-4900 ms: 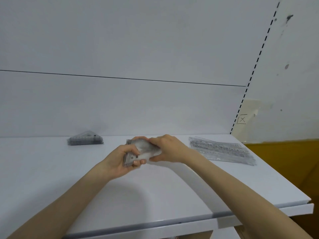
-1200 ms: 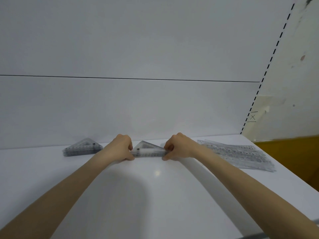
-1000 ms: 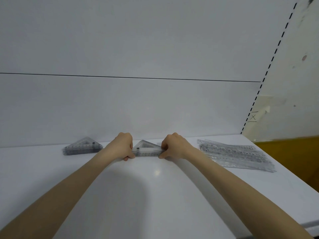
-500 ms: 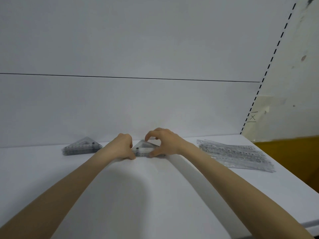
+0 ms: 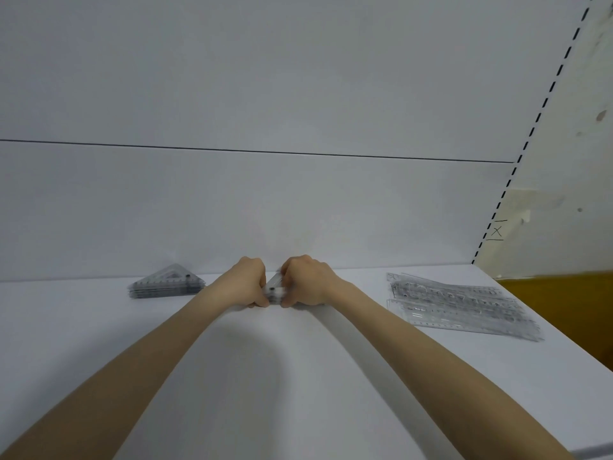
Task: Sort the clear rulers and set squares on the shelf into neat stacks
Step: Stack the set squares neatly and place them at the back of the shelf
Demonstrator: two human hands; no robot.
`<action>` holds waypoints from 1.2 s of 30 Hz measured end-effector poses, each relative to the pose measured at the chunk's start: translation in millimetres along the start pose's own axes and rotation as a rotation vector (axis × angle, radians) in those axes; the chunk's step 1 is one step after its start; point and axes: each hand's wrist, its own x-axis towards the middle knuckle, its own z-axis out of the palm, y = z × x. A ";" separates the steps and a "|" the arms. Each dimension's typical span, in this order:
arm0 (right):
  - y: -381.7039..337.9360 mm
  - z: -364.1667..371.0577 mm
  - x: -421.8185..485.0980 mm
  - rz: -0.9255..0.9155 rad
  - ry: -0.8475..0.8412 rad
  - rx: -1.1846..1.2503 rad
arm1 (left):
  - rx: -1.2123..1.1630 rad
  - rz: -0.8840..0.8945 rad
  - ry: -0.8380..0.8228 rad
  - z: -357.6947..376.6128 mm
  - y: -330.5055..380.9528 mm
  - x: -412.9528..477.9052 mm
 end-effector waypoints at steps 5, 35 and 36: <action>-1.0 -1.0 -3.0 0.036 0.022 0.025 | -0.029 -0.006 -0.035 -4.2 -1.3 4.2; 14.5 -15.3 -5.0 0.074 -0.135 0.120 | 0.068 0.048 -0.178 -13.7 11.9 14.0; 13.9 -16.0 -5.8 0.073 -0.141 0.121 | 0.056 0.036 -0.176 -13.6 11.3 13.0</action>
